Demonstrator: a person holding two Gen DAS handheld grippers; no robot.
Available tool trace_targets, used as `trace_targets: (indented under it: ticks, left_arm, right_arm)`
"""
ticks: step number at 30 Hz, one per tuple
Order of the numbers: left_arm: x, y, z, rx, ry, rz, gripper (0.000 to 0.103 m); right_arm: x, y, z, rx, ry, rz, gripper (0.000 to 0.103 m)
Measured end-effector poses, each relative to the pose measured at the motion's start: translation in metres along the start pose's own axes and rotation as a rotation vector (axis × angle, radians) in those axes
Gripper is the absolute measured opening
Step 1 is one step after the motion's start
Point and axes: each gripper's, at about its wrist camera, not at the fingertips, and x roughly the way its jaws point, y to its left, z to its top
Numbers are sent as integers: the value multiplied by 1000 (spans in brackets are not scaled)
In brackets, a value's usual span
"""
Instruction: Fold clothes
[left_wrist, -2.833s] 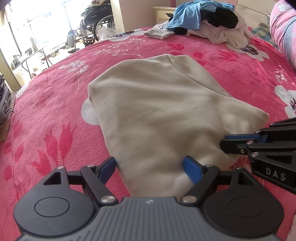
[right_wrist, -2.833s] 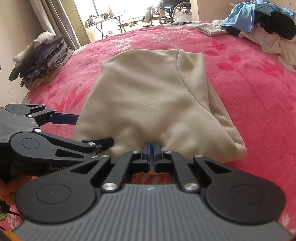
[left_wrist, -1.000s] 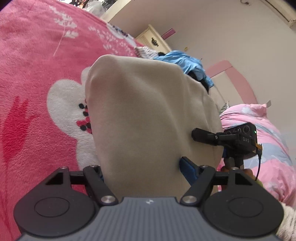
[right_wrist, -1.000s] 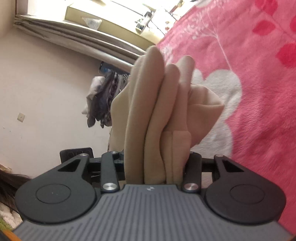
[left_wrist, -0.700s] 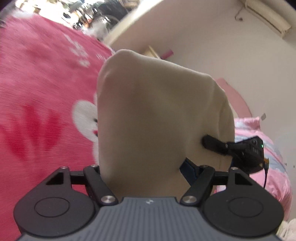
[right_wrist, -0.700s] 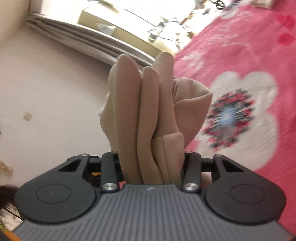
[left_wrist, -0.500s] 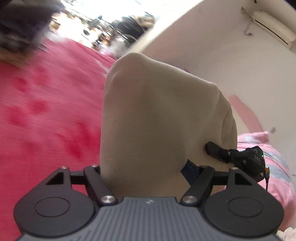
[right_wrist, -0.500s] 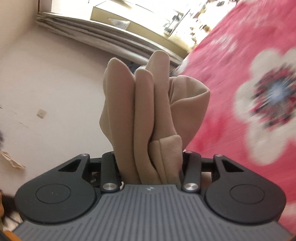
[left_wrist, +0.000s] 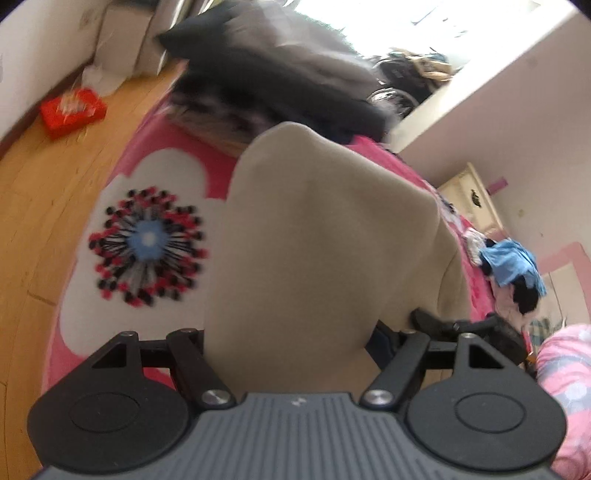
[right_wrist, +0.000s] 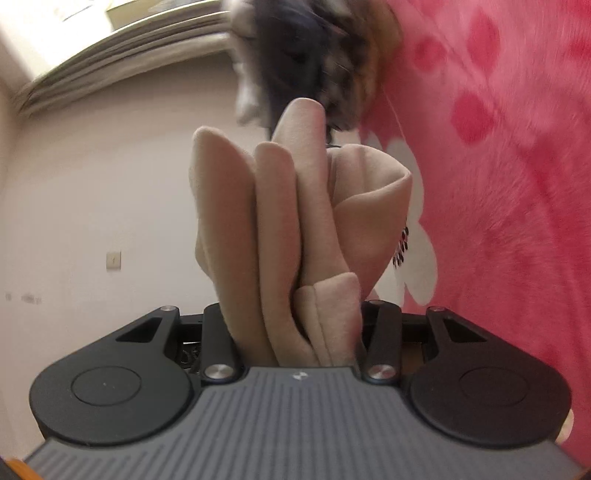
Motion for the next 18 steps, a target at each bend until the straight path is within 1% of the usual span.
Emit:
trace_targets:
  ticks: [1, 4, 6, 7, 9, 12, 15, 18]
  left_arm:
    - [7, 14, 8, -17, 13, 3, 74]
    - [51, 54, 20, -73, 57, 38, 73]
    - [60, 68, 24, -125, 67, 33, 73]
    - [64, 74, 27, -148, 71, 30, 73]
    - [60, 75, 31, -134, 67, 15, 73]
    - [55, 75, 36, -116, 61, -7, 73]
    - [61, 80, 40, -147, 67, -3, 73]
    - [56, 75, 40, -100, 41, -29, 73]
  right_arm:
    - [10, -7, 4, 39, 2, -12, 40]
    - [33, -21, 20, 22, -14, -95, 40]
    - [44, -27, 31, -1, -25, -142, 40]
    - [45, -25, 35, -2, -19, -145, 40]
    - [46, -22, 42, -6, -7, -151, 40]
    - [48, -14, 44, -38, 6, -152, 40]
    - [54, -20, 48, -45, -4, -148, 39]
    - [50, -12, 44, -73, -3, -136, 40]
